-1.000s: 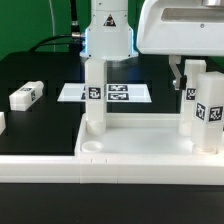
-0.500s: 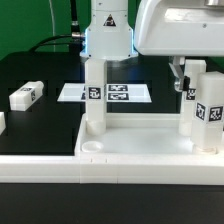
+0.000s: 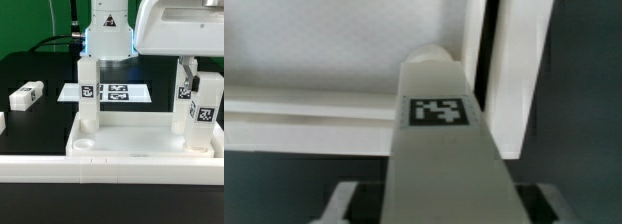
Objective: Assemble desk
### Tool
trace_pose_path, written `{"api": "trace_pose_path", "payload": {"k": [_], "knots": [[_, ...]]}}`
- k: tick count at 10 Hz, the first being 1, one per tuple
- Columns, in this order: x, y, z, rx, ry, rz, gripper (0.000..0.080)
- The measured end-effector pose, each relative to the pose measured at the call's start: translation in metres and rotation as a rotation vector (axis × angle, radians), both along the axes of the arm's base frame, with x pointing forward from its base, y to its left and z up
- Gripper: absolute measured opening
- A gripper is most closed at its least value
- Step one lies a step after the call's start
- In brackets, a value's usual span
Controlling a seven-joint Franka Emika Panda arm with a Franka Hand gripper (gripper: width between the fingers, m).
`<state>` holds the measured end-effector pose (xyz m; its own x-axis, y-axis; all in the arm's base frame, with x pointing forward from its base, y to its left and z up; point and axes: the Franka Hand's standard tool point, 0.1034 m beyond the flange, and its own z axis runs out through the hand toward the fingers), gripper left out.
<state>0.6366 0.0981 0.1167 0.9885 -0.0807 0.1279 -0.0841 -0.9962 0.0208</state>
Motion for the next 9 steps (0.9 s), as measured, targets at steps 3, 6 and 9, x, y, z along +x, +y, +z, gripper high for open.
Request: {"api": "trace_pose_path", "payload": {"k": [3, 6, 9], "knots": [[-0.0001, 0.0000, -0.0002, 0.026, -0.006, -0.203, 0.0292], [-0.0004, 0.0003, -0.0006, 0.055, -0.011, -0.417, 0.0292], [-0.0015, 0.0000, -0.0017, 0.096, -0.015, -0.697, 0.0292]]}}
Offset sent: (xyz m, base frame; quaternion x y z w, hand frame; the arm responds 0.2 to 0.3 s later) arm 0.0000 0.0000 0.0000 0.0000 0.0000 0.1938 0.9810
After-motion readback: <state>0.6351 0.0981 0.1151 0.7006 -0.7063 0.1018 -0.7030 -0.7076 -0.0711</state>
